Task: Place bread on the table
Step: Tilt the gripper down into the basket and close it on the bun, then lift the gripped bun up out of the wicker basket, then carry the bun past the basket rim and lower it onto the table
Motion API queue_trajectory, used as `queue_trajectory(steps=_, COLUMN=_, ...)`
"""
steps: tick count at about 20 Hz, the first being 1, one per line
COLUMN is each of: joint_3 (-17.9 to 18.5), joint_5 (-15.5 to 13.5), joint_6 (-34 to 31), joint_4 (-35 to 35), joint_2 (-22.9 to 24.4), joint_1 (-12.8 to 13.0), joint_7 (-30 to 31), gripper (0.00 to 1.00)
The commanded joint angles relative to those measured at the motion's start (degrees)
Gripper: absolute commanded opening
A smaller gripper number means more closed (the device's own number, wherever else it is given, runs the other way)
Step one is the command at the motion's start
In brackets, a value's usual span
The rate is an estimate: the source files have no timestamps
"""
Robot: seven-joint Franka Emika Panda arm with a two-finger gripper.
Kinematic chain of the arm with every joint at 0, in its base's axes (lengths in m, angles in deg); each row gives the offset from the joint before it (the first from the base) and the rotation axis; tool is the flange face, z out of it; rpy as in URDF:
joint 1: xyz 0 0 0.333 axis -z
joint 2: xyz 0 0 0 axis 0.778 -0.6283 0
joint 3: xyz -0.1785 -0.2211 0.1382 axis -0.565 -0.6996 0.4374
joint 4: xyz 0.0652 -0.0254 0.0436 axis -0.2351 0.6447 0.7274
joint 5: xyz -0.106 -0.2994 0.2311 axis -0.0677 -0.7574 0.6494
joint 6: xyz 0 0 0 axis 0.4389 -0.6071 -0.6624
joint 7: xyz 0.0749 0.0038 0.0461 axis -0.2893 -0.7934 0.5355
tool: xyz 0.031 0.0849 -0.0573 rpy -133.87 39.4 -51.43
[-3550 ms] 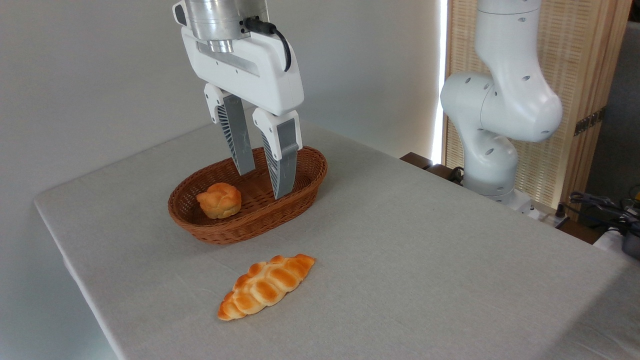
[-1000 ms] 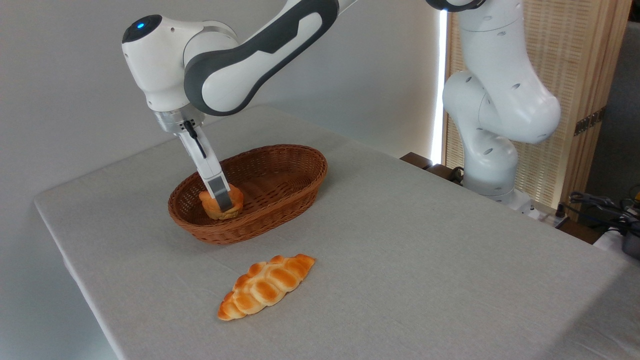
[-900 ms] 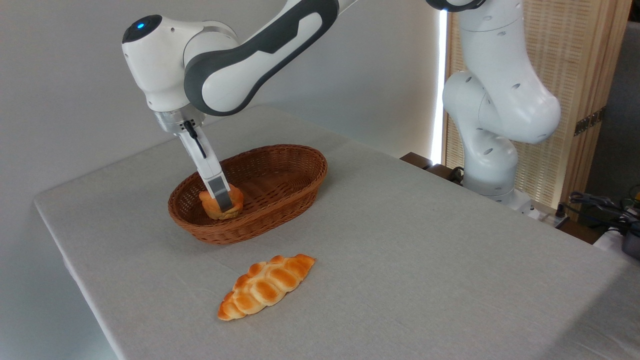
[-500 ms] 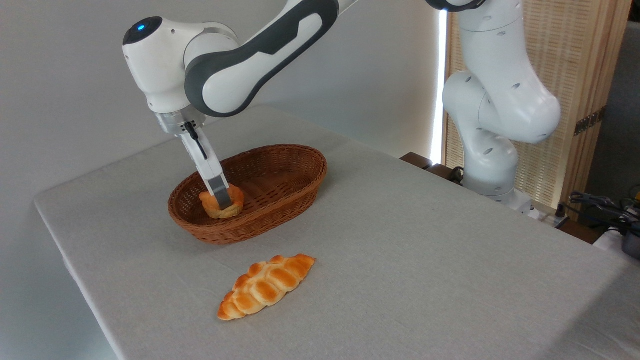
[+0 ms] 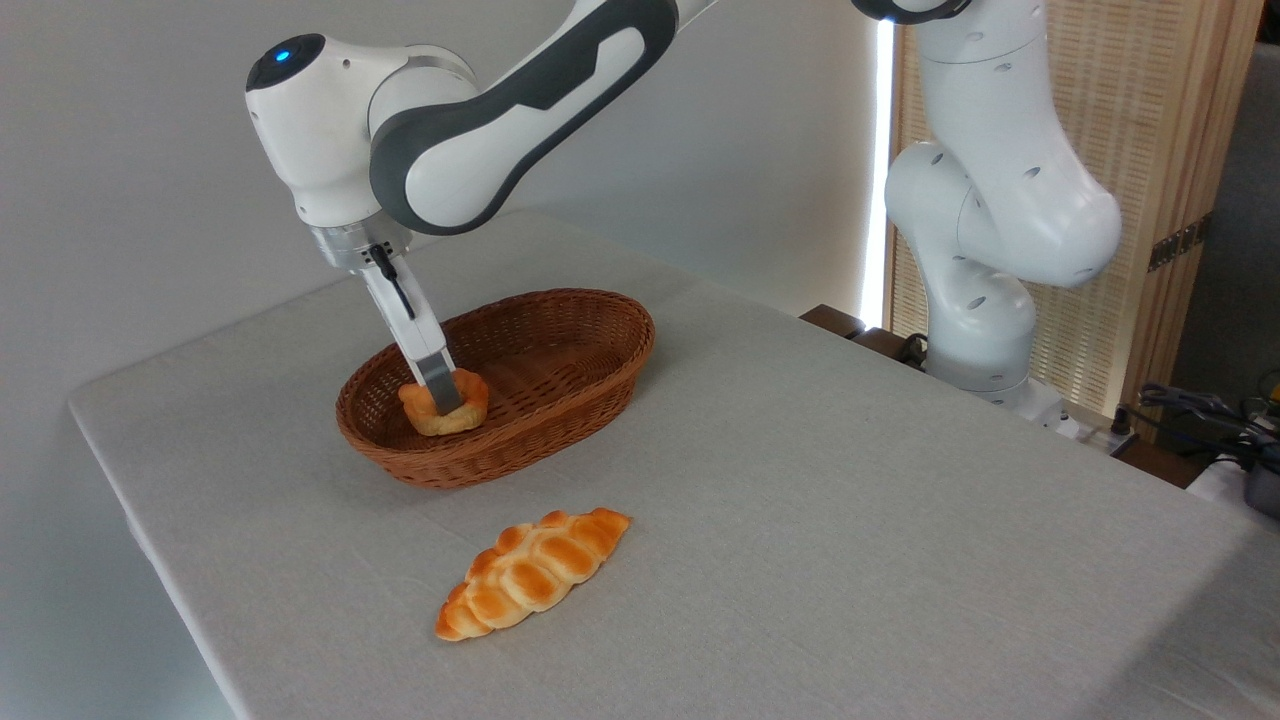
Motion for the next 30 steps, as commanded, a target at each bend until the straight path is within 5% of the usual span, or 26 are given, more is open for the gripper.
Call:
queue_trajectory(steps=1, joint_3=-0.17, joint_5=-0.08, joint_6=1.46, joint_4=0.79, joint_2=-0.06, joint_1=-0.13, joint_7=-0.04, gripper=0.03)
queue_trajectory(steps=8, joint_3=0.45, joint_5=-1.04, joint_6=0.24, joint_4=0.09, joint_2=1.7, joint_1=-0.92, joint_7=0.57, gripper=0.03)
queue_trajectory(steps=16, joint_3=6.07, joint_5=-5.27, joint_6=-11.97, joint_4=-7.38, joint_2=3.02, joint_1=-1.01, joint_7=0.04, gripper=0.14)
queue_trajectory(steps=21, joint_3=8.79, joint_5=-3.25, joint_6=-21.1, joint_4=-7.74, joint_2=6.97, joint_1=-1.89, joint_7=-6.52, gripper=0.14)
queue_trajectory(steps=23, joint_3=8.97, joint_5=-1.14, joint_6=-25.58, joint_4=-6.51, joint_2=10.03, joint_1=-5.29, joint_7=-12.23, gripper=0.18)
queue_trajectory(steps=26, joint_3=11.24, joint_5=-0.26, joint_6=-26.4, joint_4=-0.55, joint_2=15.66, joint_1=-6.28, joint_7=-20.94, gripper=0.19)
queue_trajectory(steps=30, joint_3=12.66, joint_5=4.74, joint_6=-26.4, joint_4=5.79, joint_2=19.02, joint_1=-6.72, joint_7=-28.16, gripper=0.26)
